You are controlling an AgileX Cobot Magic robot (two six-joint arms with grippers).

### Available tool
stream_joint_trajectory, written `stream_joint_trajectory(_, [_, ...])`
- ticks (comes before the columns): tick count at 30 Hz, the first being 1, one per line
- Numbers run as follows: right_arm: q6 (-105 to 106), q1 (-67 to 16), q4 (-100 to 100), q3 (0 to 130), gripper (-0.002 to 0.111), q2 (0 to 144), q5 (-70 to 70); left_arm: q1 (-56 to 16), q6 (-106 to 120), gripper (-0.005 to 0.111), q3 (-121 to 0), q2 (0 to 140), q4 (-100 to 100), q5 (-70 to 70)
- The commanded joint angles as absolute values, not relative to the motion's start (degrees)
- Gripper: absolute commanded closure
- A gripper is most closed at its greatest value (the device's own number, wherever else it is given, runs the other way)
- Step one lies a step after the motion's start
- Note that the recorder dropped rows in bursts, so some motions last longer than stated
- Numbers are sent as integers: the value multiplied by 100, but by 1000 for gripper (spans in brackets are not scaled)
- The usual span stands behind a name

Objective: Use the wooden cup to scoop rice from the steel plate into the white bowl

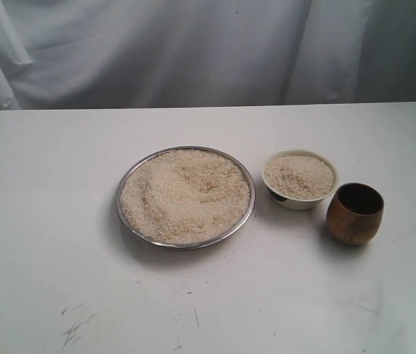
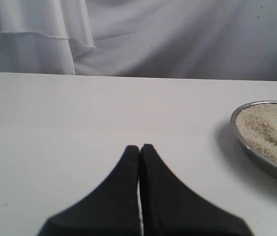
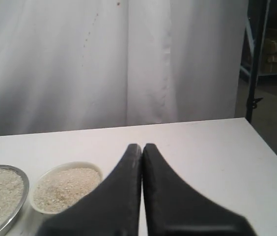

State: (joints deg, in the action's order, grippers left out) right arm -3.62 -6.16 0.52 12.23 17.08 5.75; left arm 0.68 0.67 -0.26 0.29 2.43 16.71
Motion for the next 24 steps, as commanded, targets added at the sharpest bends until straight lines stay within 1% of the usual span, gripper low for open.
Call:
stream_joint_trajectory(1, [-322,-313,0,836,108,1027,654,60,49,107,0,0,248,1634])
stream_joint_trajectory(10, [-182,-185,-55,506,108,28,1428,60,49,107,0,0,248,1634])
stream_joint_trajectory(14, [-207,-237,-218,0,108,0,1366,60,49,107,0,0,248,1634])
stream_joint_trajectory(19, [-116,-298,-176,0,108,0,1586,60,49,107,0,0,248,1634])
stream_joint_trajectory(20, [0,-298,-137,0,108,0,1965,60,49,107,0,0,248,1634])
stream_joint_trajectory(24, [168,-298,-137,0,108,0,1985,60,49,107,0,0,248,1634])
